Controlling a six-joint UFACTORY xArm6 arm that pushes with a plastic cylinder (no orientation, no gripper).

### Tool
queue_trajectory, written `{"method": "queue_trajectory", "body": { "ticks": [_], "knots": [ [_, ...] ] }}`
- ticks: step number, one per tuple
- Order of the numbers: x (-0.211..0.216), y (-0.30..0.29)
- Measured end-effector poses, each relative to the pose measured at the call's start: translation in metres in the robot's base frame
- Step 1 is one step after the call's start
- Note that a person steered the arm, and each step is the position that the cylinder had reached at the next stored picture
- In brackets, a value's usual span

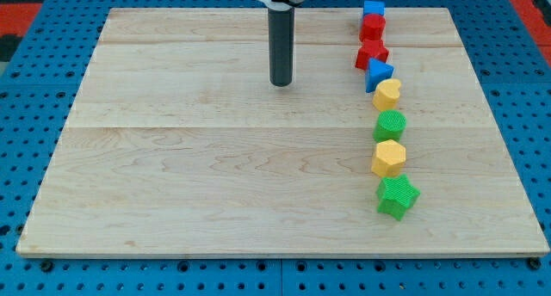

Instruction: Keep your arm towards the bottom of the green star

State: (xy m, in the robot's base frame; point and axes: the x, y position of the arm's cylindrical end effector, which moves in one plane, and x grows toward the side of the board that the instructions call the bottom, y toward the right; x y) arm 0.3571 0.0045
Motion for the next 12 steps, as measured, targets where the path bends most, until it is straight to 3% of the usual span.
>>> {"method": "queue_trajectory", "body": {
  "ticks": [2, 3, 4, 5, 7, 8, 11, 12],
  "knots": [
    [-0.007, 0.020],
    [-0.064, 0.038],
    [-0.101, -0.004],
    [-0.165, 0.011],
    [-0.164, 0.022],
    [-0.134, 0.039],
    [0.148, 0.012],
    [0.243, 0.050]
  ]
}}
